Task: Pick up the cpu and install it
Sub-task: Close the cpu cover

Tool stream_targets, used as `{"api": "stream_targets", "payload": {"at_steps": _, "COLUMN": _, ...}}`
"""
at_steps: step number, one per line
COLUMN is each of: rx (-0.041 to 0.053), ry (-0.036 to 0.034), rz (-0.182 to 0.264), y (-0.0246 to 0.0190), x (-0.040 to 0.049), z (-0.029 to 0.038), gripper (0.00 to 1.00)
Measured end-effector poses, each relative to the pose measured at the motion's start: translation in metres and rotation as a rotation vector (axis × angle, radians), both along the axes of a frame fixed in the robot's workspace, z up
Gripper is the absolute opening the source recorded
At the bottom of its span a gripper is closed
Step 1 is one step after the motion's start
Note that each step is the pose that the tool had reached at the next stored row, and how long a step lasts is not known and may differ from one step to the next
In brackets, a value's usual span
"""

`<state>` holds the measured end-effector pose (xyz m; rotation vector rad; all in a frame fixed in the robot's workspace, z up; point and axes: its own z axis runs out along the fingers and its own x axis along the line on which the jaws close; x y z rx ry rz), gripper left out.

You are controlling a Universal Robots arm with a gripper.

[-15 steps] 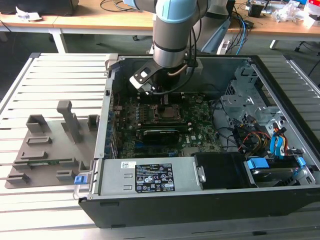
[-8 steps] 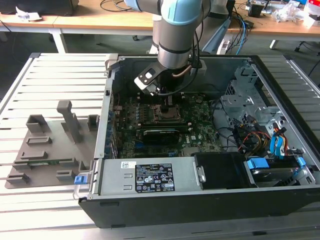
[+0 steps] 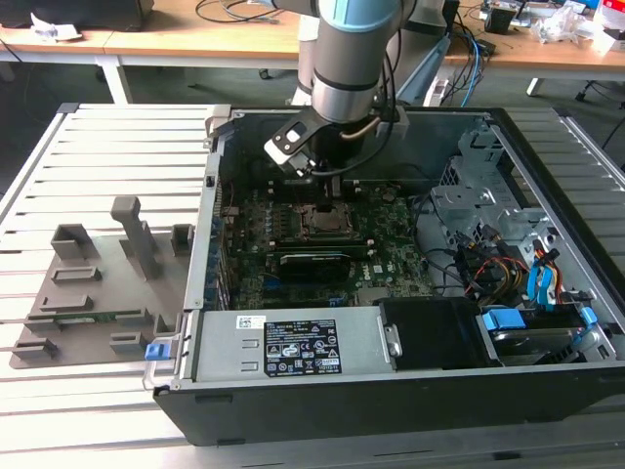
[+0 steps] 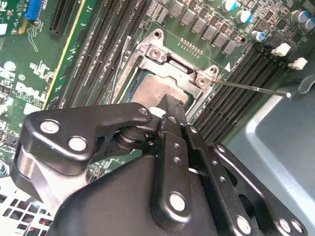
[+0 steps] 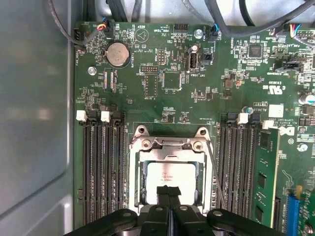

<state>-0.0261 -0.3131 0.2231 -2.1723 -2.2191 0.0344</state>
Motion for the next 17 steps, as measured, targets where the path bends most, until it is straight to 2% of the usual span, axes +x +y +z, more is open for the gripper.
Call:
{"api": "stream_targets", "payload": {"at_steps": 7, "rx": -0.0018, "ry": 0.0, "rz": 0.0, "y": 0.0, "x": 0.0002, "z": 0.011, "gripper": 0.11}}
{"api": "stream_targets", "payload": {"at_steps": 14, "rx": -0.0024, "ry": -0.0001, "rz": 0.0, "y": 0.0, "x": 0.0002, "z": 0.0354, "gripper": 0.11}}
{"api": "stream_targets", "payload": {"at_steps": 17, "rx": -0.0023, "ry": 0.0, "rz": 0.0, "y": 0.0, "x": 0.0002, "z": 0.0414, "gripper": 0.11}}
